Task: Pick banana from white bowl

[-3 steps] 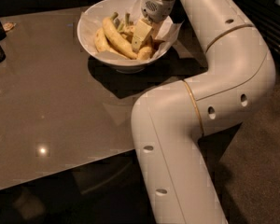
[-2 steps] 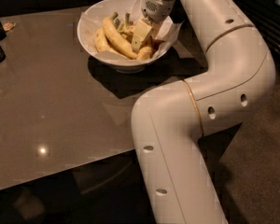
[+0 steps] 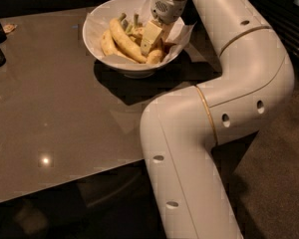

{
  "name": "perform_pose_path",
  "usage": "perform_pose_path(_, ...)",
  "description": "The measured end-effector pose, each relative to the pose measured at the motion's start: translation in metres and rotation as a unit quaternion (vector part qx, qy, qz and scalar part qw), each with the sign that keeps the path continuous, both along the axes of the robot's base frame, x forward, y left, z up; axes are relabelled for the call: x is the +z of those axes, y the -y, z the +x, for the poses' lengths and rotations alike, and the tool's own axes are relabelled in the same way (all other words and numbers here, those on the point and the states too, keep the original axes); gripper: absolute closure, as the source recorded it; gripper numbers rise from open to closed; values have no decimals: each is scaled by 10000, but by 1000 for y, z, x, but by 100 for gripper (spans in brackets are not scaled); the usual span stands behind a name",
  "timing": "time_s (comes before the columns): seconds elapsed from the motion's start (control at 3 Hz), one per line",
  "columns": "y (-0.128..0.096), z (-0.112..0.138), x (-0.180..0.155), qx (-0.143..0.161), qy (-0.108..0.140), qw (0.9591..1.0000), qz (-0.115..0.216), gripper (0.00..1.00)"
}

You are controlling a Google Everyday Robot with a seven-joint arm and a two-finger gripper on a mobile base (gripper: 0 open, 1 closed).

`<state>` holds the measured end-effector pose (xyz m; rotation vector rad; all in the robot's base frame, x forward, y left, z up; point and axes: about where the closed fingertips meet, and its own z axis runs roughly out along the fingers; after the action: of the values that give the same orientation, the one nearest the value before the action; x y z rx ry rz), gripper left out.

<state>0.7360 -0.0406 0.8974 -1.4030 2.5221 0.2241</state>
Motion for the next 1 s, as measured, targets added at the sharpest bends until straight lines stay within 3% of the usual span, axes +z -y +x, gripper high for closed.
perform_pose_path(1.0, 0, 0, 0, 0, 0, 10000, 0, 12)
